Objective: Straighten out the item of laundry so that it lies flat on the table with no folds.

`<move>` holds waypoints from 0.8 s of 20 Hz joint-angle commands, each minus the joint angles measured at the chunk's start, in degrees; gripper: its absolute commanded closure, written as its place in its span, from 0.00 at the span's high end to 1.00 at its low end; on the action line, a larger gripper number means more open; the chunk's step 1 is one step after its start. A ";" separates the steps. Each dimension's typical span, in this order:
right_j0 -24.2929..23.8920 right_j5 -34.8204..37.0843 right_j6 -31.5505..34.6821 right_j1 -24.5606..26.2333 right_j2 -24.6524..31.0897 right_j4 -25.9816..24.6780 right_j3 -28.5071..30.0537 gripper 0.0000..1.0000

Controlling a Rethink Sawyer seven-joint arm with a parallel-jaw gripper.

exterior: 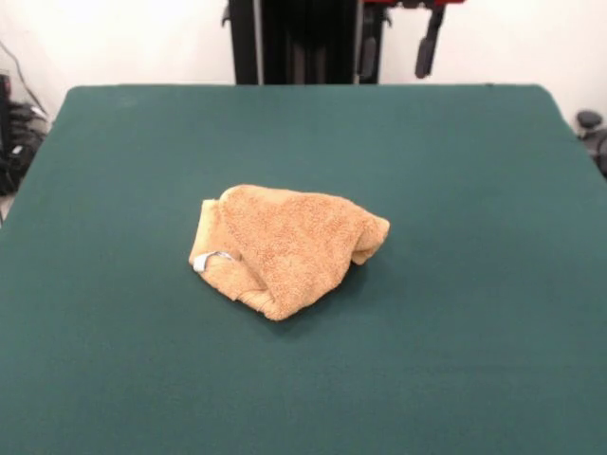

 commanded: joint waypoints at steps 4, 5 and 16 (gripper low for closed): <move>-1.20 -3.08 6.73 3.20 2.75 -1.39 -2.24 1.00; -1.37 -3.07 6.89 3.19 2.55 -1.38 -2.17 1.00; -7.94 -7.30 3.55 7.25 3.59 -3.08 -5.89 1.00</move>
